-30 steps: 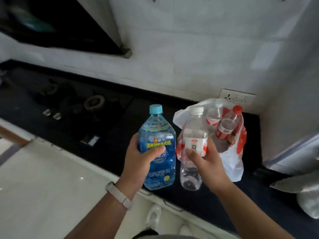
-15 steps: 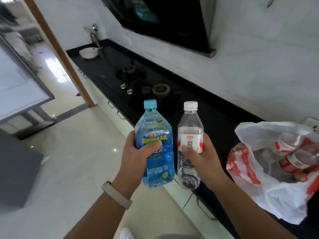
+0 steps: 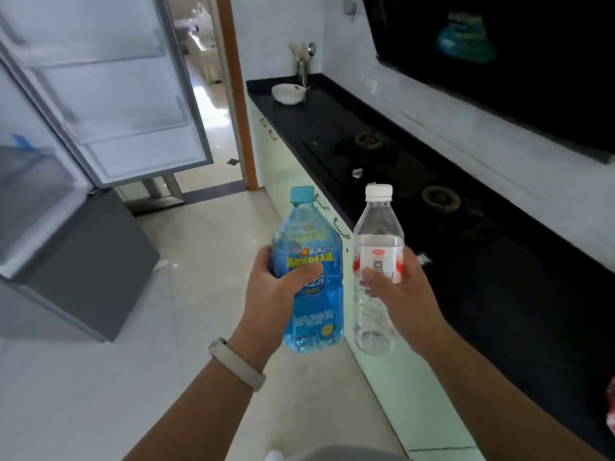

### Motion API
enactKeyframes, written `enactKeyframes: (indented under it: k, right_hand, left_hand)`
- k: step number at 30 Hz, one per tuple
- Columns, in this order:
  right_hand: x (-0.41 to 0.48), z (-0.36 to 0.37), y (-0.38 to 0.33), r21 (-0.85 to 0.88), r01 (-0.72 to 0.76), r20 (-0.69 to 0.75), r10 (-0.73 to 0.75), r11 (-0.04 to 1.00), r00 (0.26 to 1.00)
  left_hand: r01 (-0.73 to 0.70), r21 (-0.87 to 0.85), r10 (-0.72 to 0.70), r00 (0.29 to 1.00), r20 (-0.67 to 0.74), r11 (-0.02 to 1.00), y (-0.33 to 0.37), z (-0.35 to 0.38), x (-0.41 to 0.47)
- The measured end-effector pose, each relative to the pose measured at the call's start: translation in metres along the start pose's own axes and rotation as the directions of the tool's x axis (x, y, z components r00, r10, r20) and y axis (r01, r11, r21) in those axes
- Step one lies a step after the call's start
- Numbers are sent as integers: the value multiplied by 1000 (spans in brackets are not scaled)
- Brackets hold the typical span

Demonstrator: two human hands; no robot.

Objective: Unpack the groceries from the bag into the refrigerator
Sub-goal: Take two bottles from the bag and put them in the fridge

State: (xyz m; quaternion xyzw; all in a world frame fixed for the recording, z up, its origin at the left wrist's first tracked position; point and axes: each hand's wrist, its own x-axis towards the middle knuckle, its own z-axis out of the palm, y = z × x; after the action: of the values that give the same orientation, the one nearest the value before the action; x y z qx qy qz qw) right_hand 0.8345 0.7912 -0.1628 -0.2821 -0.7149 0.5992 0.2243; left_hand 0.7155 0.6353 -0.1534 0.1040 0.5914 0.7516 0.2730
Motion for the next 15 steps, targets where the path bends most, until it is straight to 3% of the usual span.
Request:
enactKeyframes:
  k: [7, 15]
  right_hand:
    - [46, 115, -24, -32, 51, 198, -43, 998, 979]
    - [93, 206, -34, -7, 57, 386, -50, 998, 921]
  left_hand:
    - [-40, -40, 33, 984, -173, 998, 33, -109, 28]
    - [-70, -113, 18, 914, -405, 991, 48, -188, 51]
